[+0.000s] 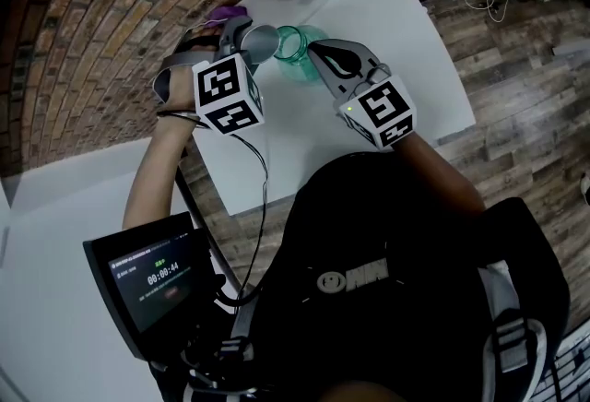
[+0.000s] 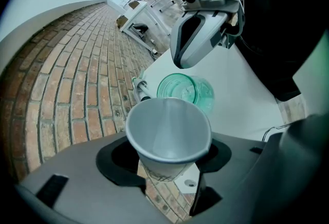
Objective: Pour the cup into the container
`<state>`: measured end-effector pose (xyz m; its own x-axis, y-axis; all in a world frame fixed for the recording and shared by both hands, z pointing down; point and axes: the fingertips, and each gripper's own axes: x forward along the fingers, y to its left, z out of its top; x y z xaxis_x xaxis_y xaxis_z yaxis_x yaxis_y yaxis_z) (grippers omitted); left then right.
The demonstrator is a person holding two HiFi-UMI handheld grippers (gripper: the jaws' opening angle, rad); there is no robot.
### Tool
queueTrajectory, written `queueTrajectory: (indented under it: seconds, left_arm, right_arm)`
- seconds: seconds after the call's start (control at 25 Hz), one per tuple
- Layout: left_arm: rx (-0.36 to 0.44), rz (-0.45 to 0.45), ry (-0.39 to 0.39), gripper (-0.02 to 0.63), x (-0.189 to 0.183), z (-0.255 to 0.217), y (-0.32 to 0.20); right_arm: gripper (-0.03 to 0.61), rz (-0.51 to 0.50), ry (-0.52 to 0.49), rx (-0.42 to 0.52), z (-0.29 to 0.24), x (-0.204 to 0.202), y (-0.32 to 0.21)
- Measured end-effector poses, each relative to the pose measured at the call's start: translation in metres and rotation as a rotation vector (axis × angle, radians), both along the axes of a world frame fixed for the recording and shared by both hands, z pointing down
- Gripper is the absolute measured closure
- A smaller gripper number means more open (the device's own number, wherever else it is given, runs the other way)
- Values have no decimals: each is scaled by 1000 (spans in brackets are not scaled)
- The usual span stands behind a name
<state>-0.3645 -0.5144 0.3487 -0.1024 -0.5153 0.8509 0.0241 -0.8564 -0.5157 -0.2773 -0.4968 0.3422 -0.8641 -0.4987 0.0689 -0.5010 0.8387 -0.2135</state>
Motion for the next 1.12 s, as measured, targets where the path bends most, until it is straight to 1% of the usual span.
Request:
queueTrajectory:
  seconds: [0.76,0.92,1.12]
  left_arm:
    - [-10,19,-39,327,1,0,1]
    - [5,26,-58,327,0,0,0]
    - [5,29,-69,327,0,-1,0]
  right_arm:
    - [583,3,-4,2,0,1,0]
    - [583,6,-7,3,-1,1,0]
    - [583,8,-7,2,-1,2,1]
